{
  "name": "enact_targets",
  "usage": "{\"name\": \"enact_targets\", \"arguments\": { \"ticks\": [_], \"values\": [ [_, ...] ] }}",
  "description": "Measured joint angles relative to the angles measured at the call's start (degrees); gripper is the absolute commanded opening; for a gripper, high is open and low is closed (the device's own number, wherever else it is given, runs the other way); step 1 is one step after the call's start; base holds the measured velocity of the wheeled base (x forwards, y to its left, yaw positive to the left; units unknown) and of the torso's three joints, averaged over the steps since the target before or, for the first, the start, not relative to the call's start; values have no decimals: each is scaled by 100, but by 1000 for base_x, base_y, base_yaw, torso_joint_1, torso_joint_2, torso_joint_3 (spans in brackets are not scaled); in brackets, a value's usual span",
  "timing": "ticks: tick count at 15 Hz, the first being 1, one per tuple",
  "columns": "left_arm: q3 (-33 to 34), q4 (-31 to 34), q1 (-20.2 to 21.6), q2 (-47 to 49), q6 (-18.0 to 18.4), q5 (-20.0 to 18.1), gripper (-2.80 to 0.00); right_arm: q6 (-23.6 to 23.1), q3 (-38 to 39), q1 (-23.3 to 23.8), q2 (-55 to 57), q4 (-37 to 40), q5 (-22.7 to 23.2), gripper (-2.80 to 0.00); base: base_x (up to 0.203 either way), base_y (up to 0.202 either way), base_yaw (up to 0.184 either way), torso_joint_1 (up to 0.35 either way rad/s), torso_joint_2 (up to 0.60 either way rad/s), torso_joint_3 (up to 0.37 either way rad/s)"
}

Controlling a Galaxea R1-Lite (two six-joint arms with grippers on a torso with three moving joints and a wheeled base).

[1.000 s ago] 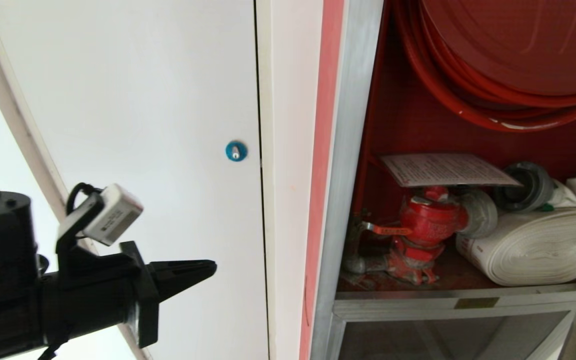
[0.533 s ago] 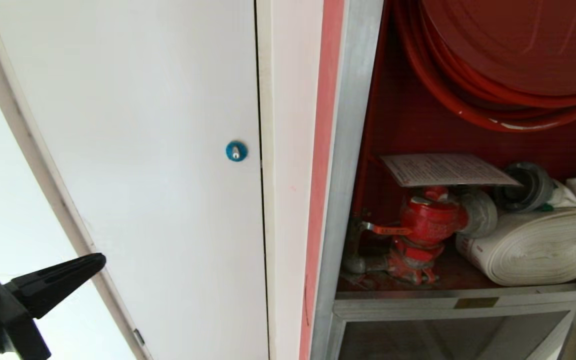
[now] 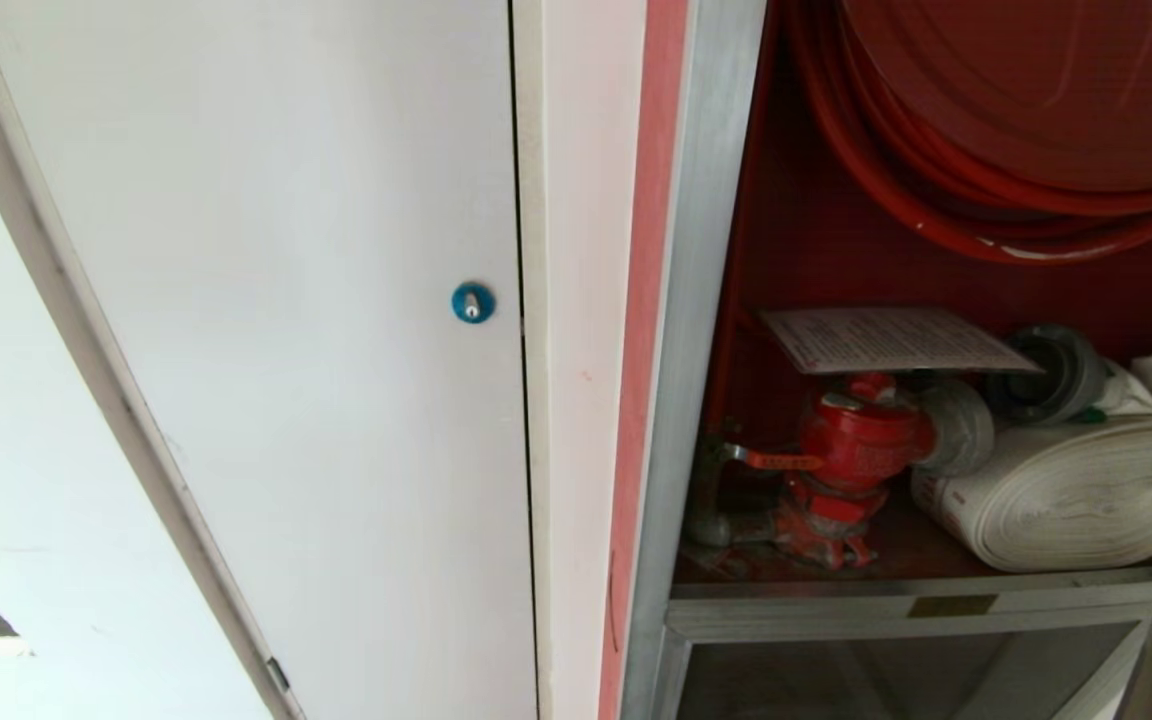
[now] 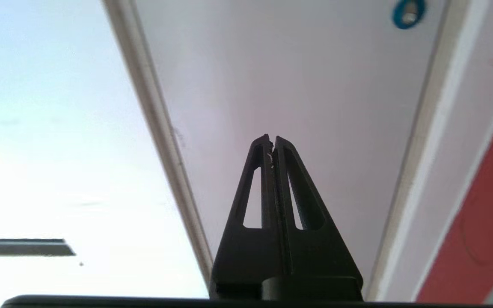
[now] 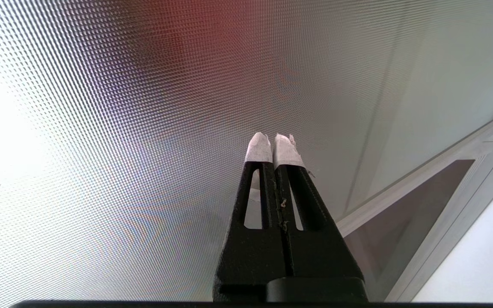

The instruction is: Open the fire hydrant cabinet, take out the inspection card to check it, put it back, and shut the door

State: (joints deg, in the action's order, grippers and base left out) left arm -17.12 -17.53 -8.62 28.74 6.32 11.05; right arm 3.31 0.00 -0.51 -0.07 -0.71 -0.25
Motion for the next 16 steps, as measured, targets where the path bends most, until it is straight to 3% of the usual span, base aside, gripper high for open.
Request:
{"name": "enact_targets", "arguments": {
  "ticks": [1, 3, 7, 10, 12, 16],
  "values": [
    [15, 45, 39, -173, 26, 248, -280, -1, 0, 0, 0, 0, -1, -280, 0, 0, 0, 0, 0, 0],
    [93, 108, 187, -543, 66, 257, -280, 2, 0, 0, 0, 0, 1, -280, 0, 0, 0, 0, 0, 0],
    [711, 190, 551, -1237, 98, -243, -280, 1, 0, 2, 0, 2, -2, -280, 0, 0, 0, 0, 0, 0],
    [1090, 203, 702, -1651, 81, -839, -280, -1, 0, 2, 0, 1, -1, -280, 0, 0, 0, 0, 0, 0],
    [1372, 310, 766, -1983, 81, -991, -280, -1, 0, -1, 0, 2, -2, -280, 0, 0, 0, 0, 0, 0],
    [1638, 1146, 798, -2652, 17, -1088, -280, 0, 0, 0, 0, 2, -2, -280, 0, 0, 0, 0, 0, 0]
  ]
}}
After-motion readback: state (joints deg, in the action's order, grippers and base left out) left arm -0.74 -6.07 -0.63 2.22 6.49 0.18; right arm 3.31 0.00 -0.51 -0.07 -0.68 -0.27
